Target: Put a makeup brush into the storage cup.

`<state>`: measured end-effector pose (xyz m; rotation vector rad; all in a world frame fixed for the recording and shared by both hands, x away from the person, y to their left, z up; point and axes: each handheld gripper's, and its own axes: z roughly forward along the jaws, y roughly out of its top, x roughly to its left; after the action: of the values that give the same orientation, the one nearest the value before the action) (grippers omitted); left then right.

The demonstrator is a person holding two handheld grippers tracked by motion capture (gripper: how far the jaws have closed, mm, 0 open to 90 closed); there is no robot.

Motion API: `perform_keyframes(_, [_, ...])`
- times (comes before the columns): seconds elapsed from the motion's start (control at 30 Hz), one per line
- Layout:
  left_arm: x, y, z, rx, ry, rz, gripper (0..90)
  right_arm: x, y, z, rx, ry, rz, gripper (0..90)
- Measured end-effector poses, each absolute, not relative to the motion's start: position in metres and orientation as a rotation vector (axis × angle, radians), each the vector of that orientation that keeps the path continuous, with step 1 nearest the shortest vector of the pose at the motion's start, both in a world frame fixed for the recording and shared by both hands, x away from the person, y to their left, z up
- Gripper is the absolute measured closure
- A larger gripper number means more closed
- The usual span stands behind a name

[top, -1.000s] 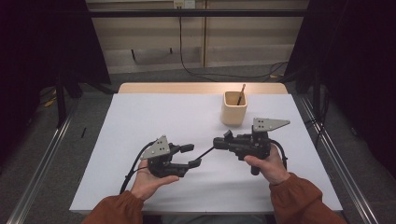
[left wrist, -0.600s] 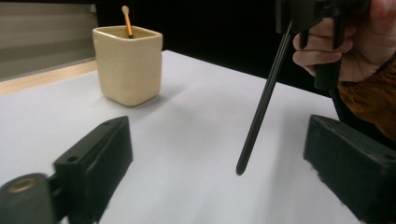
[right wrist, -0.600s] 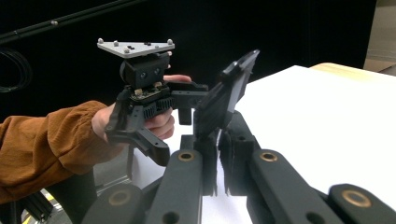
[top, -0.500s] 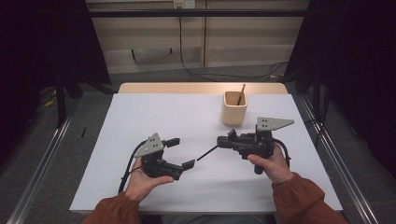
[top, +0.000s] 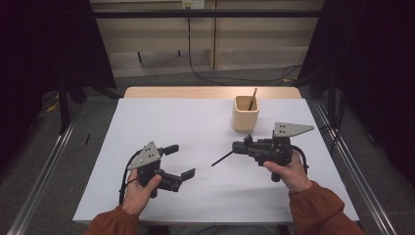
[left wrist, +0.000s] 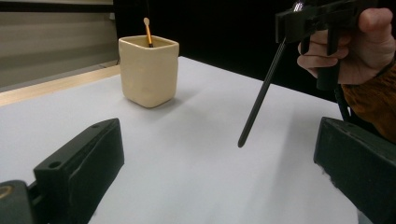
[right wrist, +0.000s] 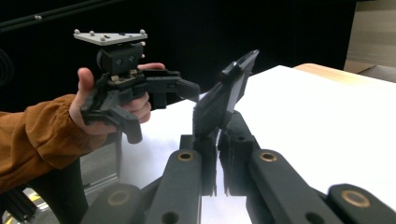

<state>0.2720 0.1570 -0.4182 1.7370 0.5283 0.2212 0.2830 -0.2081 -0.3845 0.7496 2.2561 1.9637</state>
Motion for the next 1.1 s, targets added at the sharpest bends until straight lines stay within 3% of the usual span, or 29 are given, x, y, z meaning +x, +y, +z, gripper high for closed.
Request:
perform_keyframes(0.5, [0.26,0.196,-0.425,1.719,0.633,0.315,2.3,0.285,-0.228,-0.384,0.801,2.221,1.882,85.6])
perform_keyframes(1.1, [0.248,0.232,-0.435,1.694,0.729,0.342,2.5,0.287,-0.247,-0.383,0.86,2.215,1.83,85.6])
